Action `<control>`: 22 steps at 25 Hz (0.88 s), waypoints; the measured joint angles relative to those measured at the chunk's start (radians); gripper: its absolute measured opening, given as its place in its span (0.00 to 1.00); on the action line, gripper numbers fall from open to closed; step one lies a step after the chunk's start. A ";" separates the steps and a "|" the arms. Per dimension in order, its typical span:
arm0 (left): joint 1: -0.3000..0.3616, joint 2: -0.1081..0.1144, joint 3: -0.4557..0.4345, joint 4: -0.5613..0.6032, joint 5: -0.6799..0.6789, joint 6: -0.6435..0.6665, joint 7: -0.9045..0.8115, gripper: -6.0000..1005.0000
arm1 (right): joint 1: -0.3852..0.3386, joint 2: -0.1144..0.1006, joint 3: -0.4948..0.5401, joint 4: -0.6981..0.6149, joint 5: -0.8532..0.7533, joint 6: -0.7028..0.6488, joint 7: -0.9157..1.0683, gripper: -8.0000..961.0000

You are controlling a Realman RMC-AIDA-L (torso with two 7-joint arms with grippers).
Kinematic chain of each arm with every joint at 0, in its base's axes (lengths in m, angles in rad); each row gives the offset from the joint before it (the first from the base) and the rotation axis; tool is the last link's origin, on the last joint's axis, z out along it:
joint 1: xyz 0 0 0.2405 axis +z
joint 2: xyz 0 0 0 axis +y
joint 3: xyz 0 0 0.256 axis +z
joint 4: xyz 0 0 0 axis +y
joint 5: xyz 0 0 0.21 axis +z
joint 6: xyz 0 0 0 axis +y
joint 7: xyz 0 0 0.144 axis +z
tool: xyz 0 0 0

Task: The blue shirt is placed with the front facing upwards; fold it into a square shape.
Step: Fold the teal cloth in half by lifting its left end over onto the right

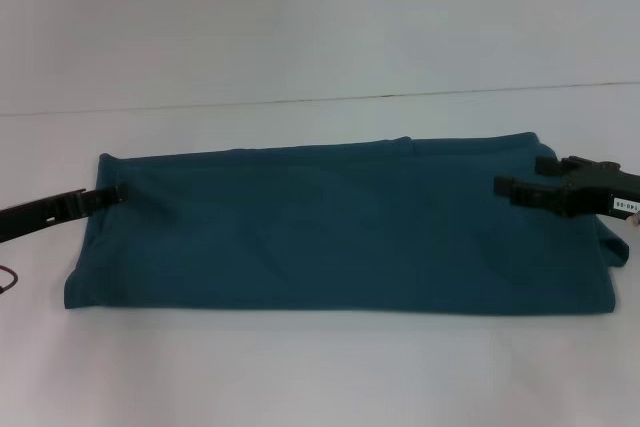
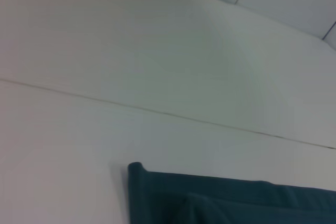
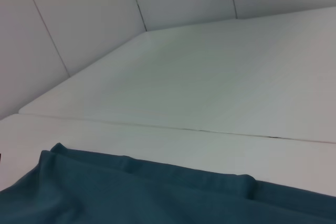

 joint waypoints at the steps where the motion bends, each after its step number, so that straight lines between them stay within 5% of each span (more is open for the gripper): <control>1: -0.001 0.000 0.000 0.000 0.003 -0.004 -0.005 0.81 | 0.000 -0.001 0.000 0.004 0.000 0.002 -0.003 0.97; 22: -0.063 0.014 0.000 -0.102 0.081 -0.128 -0.067 0.81 | -0.014 0.007 0.001 0.017 0.000 0.011 -0.005 0.97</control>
